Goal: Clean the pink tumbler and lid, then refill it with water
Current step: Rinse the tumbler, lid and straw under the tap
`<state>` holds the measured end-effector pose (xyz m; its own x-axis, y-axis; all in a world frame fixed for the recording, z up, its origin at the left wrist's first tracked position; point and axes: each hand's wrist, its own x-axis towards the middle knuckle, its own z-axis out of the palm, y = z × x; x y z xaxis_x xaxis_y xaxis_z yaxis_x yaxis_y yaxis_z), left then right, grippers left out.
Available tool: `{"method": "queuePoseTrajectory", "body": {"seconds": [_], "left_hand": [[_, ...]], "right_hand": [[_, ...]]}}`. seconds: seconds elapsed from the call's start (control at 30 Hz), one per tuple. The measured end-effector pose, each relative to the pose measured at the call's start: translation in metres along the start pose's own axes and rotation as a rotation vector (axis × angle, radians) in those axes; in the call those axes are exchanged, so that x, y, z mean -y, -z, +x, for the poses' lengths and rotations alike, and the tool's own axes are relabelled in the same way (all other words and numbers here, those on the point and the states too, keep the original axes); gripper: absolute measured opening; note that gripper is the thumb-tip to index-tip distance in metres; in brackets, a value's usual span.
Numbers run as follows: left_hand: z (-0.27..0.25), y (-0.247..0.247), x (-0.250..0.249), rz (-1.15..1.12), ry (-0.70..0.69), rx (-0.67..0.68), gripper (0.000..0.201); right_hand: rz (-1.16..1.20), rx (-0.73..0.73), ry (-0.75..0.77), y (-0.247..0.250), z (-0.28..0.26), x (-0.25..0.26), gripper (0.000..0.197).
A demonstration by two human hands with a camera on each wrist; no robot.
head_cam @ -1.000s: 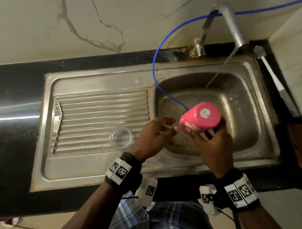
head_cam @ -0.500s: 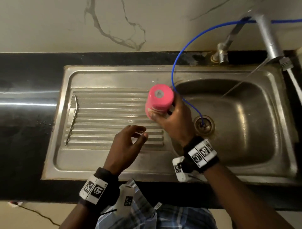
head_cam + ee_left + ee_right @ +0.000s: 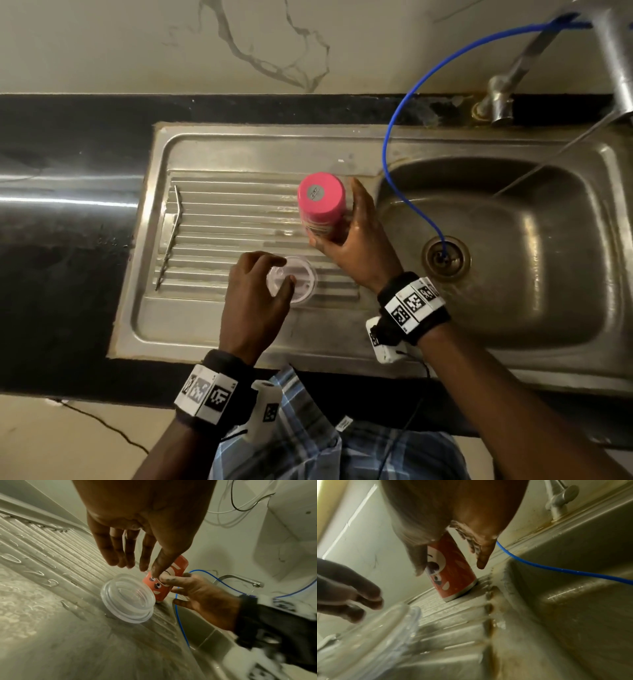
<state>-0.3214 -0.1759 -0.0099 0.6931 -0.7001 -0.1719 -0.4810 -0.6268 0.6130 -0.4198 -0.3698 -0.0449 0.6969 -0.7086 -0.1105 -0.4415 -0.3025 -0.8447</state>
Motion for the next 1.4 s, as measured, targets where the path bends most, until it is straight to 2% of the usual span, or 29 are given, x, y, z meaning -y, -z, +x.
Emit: {"method": "queuePoseTrajectory", "body": {"seconds": [0.07,0.13,0.2,0.23,0.3,0.37,0.5,0.6,0.77,0.93,1.03,1.13,1.2,1.27,1.4], "left_hand": [[0.004,0.002,0.004,0.048,0.062,0.015,0.040],[0.010,0.002,0.010,0.055,0.121,0.041,0.046],[0.014,0.001,0.013,0.051,0.155,0.069,0.045],[0.017,0.000,0.014,0.060,0.164,0.081,0.043],[0.019,-0.002,0.013,0.092,0.180,0.098,0.036],[0.020,0.000,0.009,0.089,0.217,0.092,0.033],[0.015,0.009,-0.020,-0.316,0.317,0.099,0.020],[0.008,0.003,-0.061,-0.580,0.315,0.225,0.014],[0.016,-0.047,-0.124,-0.692,0.248,0.444,0.017],[0.046,-0.104,-0.186,-0.766,0.168,0.588,0.027],[0.069,-0.132,-0.218,-0.732,0.073,0.609,0.027],[0.091,-0.147,-0.248,-0.752,0.015,0.619,0.028],[0.102,-0.150,-0.263,-0.754,-0.029,0.613,0.024],[0.112,-0.151,-0.275,-0.723,-0.092,0.595,0.021],[0.124,-0.152,-0.290,-0.736,-0.099,0.574,0.020]], "right_hand": [[-0.058,-0.088,-0.049,0.003,-0.019,0.001,0.104],[-0.108,-0.153,-0.094,0.000,-0.040,0.006,0.078],[-0.129,-0.006,-0.145,-0.011,-0.055,0.012,0.048],[-0.164,0.091,-0.155,-0.018,-0.060,0.014,0.040],[-0.228,0.207,-0.132,-0.033,-0.065,0.014,0.036],[-0.238,0.213,-0.111,-0.040,-0.065,0.015,0.032],[-0.043,0.038,-0.141,-0.015,-0.064,0.006,0.022],[0.122,-0.095,-0.216,0.028,-0.068,-0.011,0.016],[0.314,-0.282,-0.375,0.107,-0.075,-0.045,0.001],[0.320,-0.480,-0.420,0.167,-0.074,-0.071,0.013],[0.339,-0.546,-0.442,0.194,-0.068,-0.082,0.027],[0.252,-0.572,-0.411,0.215,-0.062,-0.088,0.030],[0.049,-0.606,-0.338,0.226,-0.060,-0.088,0.040],[-0.185,-0.632,-0.179,0.232,-0.059,-0.086,0.052],[-0.488,-0.450,0.114,0.236,-0.052,-0.087,0.047]]}}
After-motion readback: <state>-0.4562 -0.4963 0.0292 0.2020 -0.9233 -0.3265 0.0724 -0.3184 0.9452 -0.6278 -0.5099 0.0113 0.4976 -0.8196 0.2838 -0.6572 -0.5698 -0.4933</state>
